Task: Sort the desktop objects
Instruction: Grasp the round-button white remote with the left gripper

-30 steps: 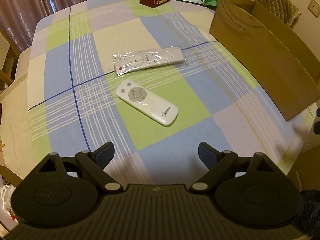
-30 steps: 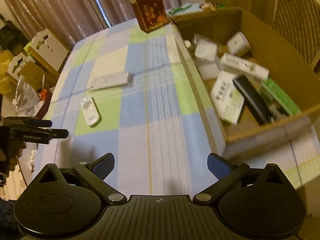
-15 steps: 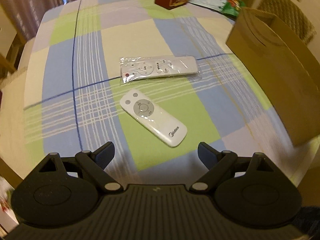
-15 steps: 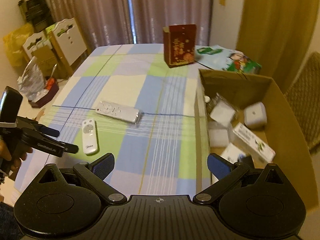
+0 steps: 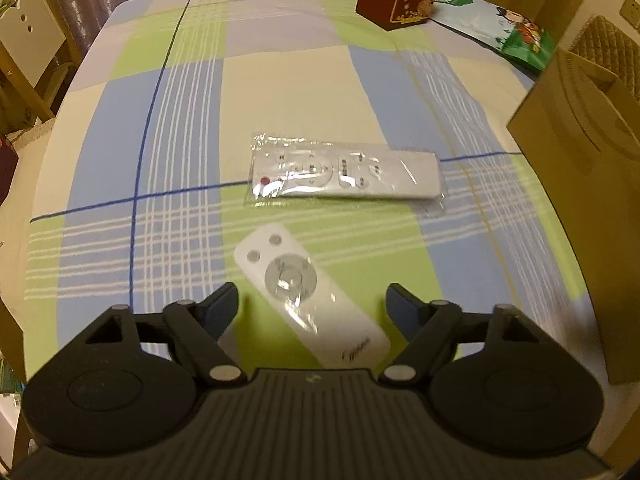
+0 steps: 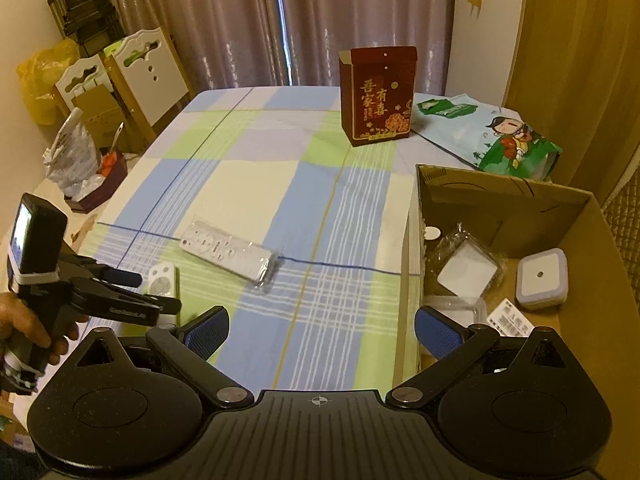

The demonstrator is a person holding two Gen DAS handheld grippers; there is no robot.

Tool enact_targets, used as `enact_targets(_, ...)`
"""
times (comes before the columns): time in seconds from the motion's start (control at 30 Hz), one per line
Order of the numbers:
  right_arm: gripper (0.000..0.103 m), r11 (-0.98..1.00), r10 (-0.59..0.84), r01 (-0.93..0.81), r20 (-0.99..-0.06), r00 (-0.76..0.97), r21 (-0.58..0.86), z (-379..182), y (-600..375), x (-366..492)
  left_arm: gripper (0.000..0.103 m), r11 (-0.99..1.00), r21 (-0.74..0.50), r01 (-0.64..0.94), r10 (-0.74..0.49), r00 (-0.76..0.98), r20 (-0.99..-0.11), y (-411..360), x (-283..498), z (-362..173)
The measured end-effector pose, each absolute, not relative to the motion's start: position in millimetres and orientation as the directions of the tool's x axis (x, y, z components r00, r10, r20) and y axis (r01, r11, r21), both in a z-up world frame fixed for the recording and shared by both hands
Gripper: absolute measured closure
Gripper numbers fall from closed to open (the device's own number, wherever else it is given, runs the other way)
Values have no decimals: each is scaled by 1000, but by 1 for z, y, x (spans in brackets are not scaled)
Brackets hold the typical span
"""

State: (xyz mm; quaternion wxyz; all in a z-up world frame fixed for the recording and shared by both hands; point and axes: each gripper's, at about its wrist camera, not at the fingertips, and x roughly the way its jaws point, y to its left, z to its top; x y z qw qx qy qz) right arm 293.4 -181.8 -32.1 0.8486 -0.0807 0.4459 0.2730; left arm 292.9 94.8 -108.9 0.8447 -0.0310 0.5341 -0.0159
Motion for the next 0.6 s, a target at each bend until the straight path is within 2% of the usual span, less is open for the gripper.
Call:
enact_targets(0.2, 2, 836, 397, -536, -802, 446, 116, -35, -179, 305, 37, 1000, -21, 15, -25, 427, -904, 90, 302, -122)
enact_targets(0.27, 2, 838, 395, -532, -805, 442, 119, -36, -178, 308, 47, 1000, -9, 28, -20, 424, -905, 91, 303, -125)
enact_targets(0.3, 2, 840, 393, -529, -807, 440, 120, -37, -177, 309, 48, 999, -11, 32, -24, 422, -906, 92, 302, -125)
enact_targets(0.47, 2, 837, 397, -532, -810, 431, 127, -40, -172, 311, 67, 998, -23, 54, -43, 412, -910, 102, 297, -125)
enact_targets(0.6, 2, 832, 402, -540, -811, 426, 128, -40, -167, 311, 67, 997, -32, 71, -58, 404, -913, 109, 293, -125)
